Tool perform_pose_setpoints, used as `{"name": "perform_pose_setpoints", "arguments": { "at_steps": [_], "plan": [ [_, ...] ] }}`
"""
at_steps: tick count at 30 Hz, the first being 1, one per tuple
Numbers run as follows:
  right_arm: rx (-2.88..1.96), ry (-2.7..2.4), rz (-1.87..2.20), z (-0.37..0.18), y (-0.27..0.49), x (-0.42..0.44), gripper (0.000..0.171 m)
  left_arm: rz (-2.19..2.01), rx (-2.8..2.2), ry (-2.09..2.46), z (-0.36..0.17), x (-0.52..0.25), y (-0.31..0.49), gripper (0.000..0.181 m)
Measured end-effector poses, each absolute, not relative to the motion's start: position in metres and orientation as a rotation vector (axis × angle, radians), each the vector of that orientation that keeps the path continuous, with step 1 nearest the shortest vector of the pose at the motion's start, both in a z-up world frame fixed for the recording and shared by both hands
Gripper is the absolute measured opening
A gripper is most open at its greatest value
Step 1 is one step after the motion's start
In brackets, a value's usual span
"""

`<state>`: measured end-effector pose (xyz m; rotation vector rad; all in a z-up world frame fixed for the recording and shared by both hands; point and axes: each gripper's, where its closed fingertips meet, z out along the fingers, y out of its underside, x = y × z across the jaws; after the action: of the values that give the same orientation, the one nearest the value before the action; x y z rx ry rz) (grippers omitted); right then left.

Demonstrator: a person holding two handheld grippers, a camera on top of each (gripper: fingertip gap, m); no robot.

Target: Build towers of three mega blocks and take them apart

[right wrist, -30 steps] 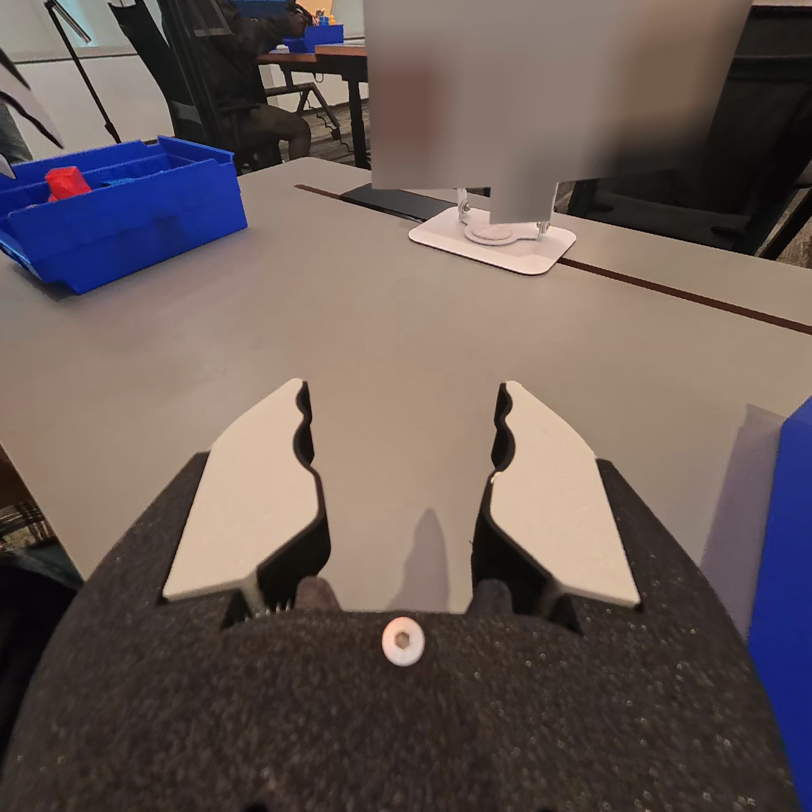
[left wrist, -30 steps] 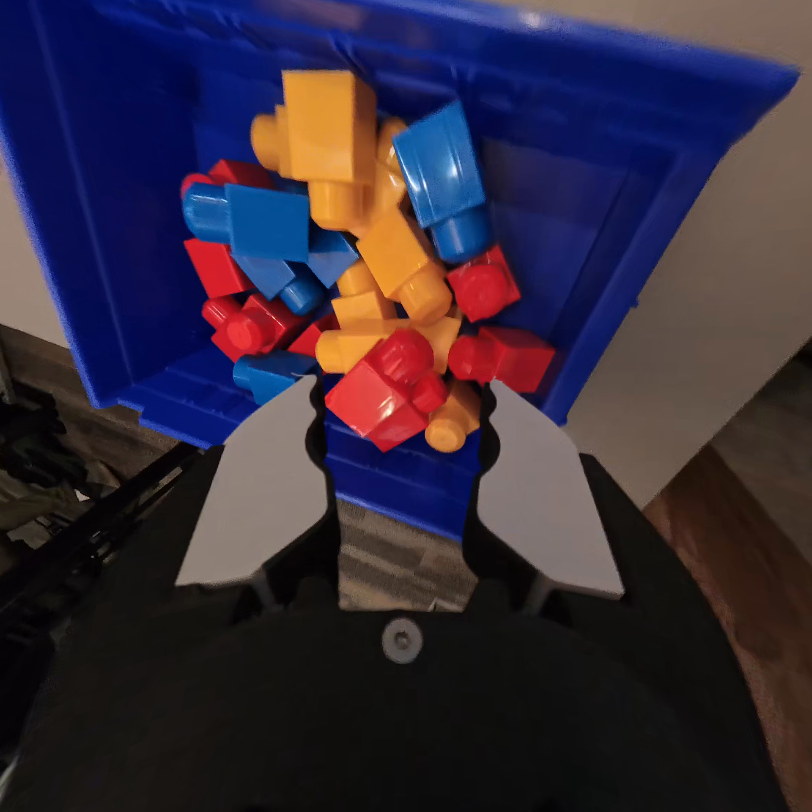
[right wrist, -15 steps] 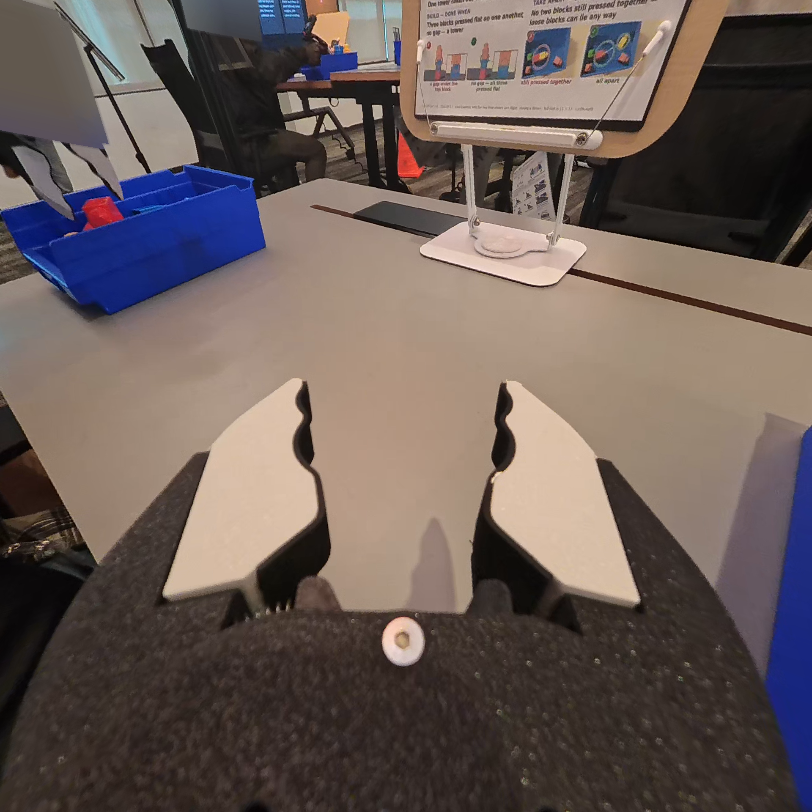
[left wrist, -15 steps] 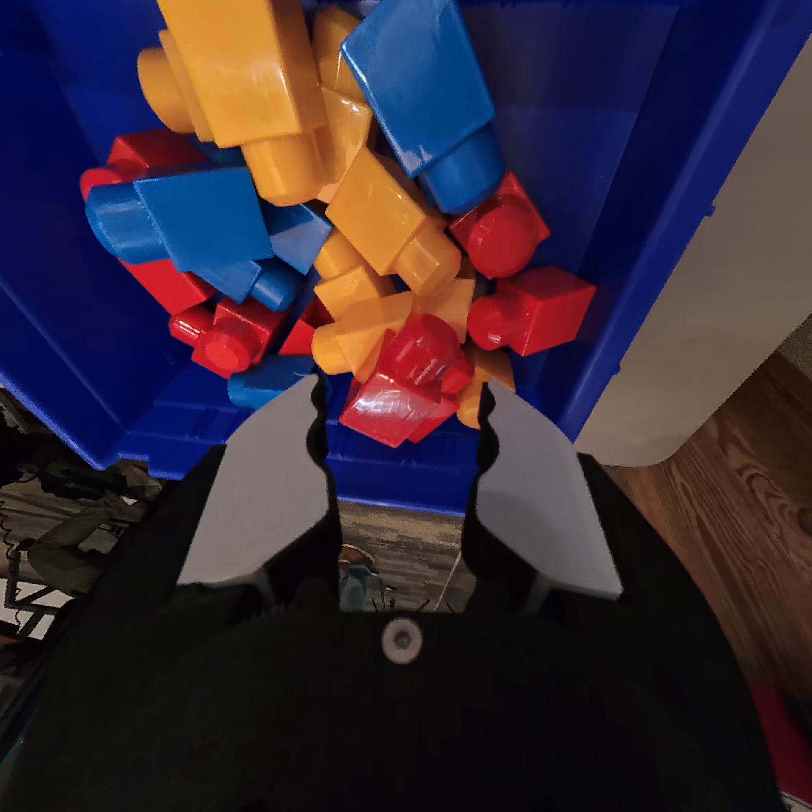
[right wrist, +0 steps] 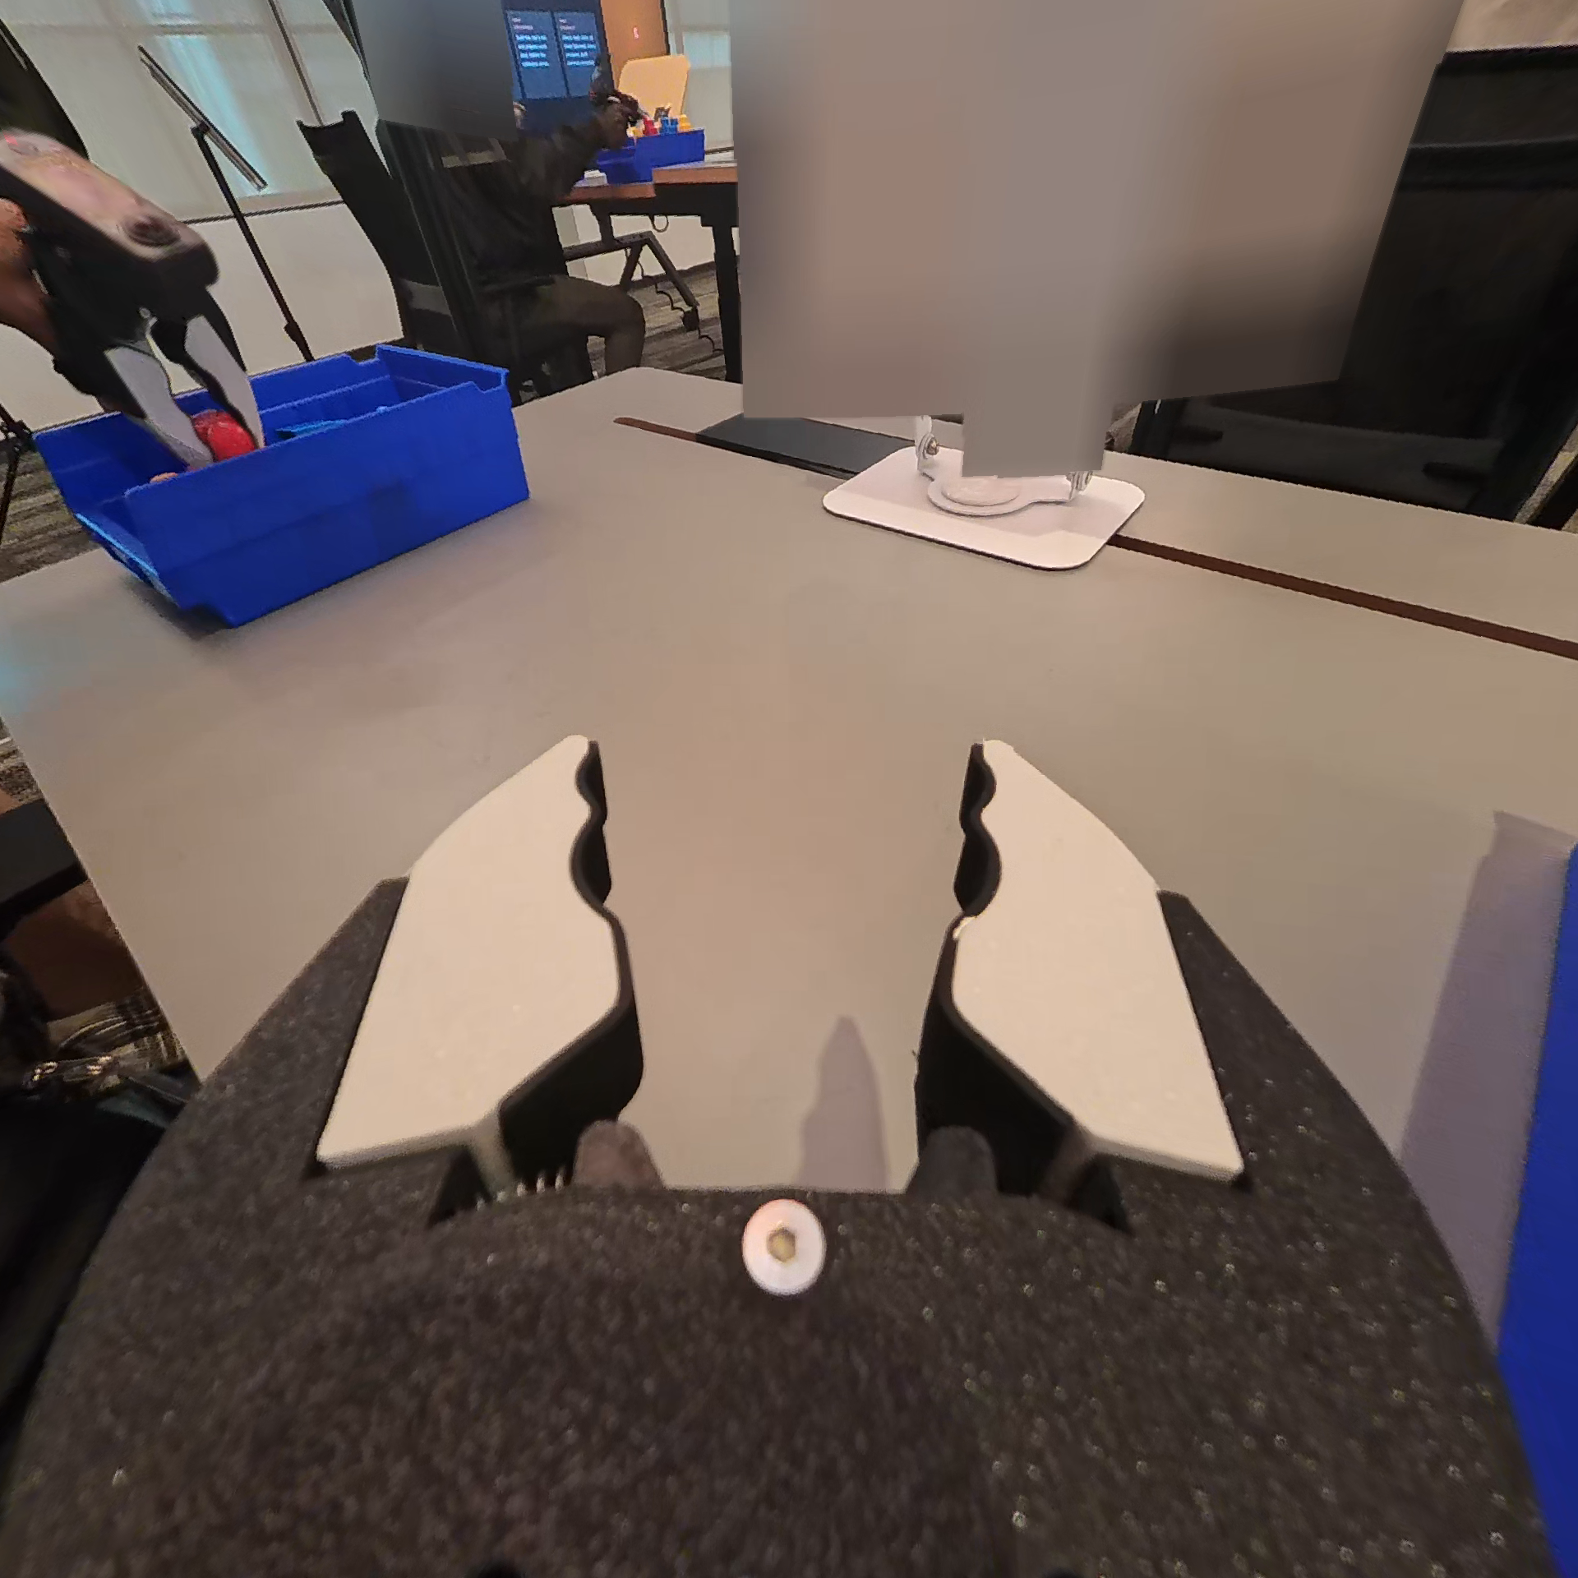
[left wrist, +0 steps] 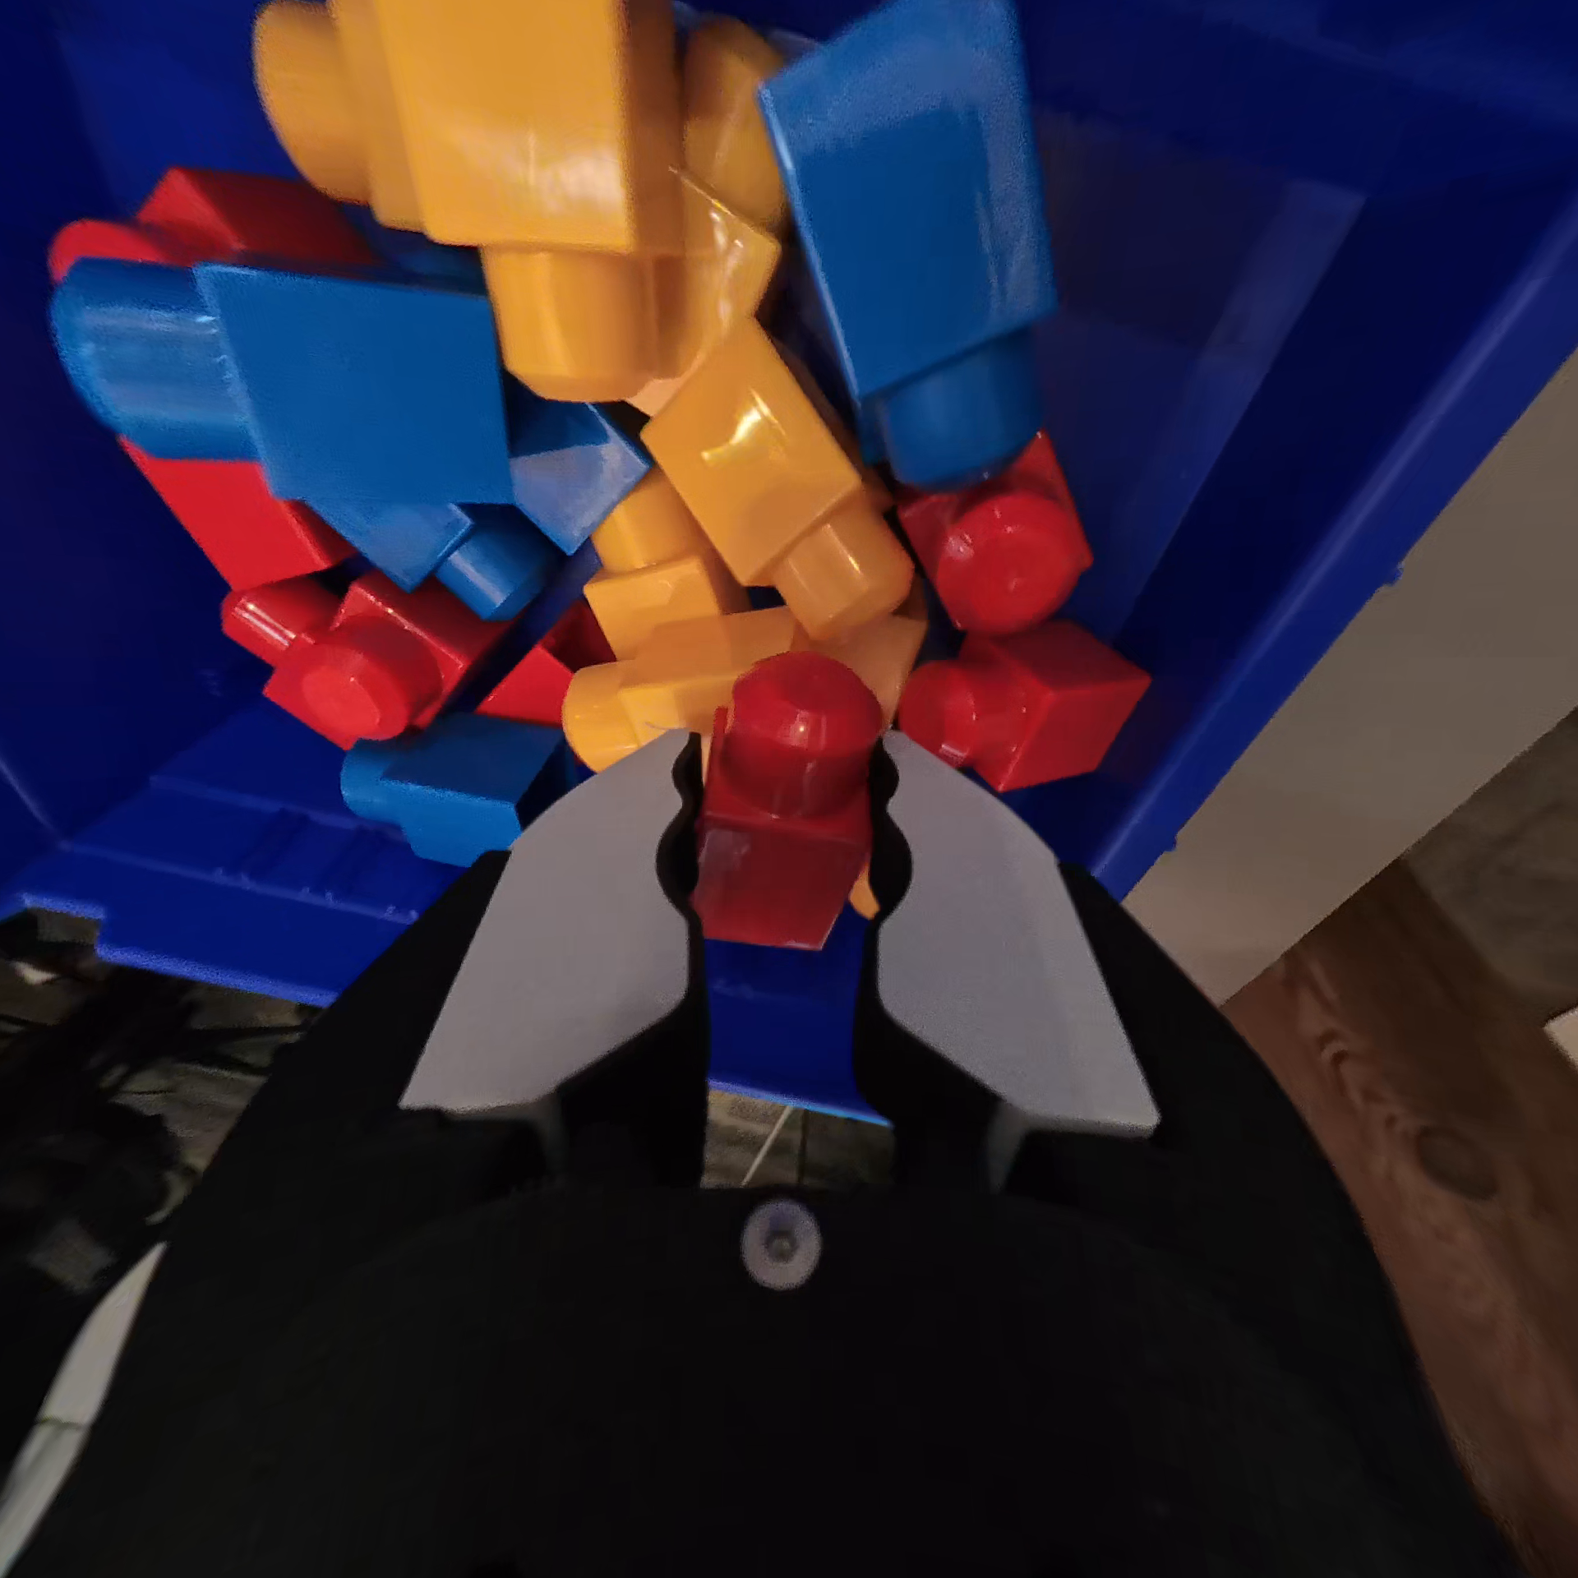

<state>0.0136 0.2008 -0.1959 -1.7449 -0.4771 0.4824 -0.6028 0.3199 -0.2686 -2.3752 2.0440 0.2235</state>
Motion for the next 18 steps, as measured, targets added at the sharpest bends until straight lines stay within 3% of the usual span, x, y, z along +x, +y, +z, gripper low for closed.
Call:
{"name": "perform_pose_setpoints", "arguments": {
  "at_steps": [9, 18],
  "plan": [
    [-1.726, -0.455, 0.538, -0.196, 0.192, 0.018, 0.079, -0.03, -2.332, 1.418, -0.205, -0.548, 0.348, 0.036],
    [-1.731, -0.44, 0.55, -0.197, 0.183, 0.024, 0.079, -0.418, -2.01, 1.155, -0.132, -0.401, 0.352, 0.036]
  ]
}}
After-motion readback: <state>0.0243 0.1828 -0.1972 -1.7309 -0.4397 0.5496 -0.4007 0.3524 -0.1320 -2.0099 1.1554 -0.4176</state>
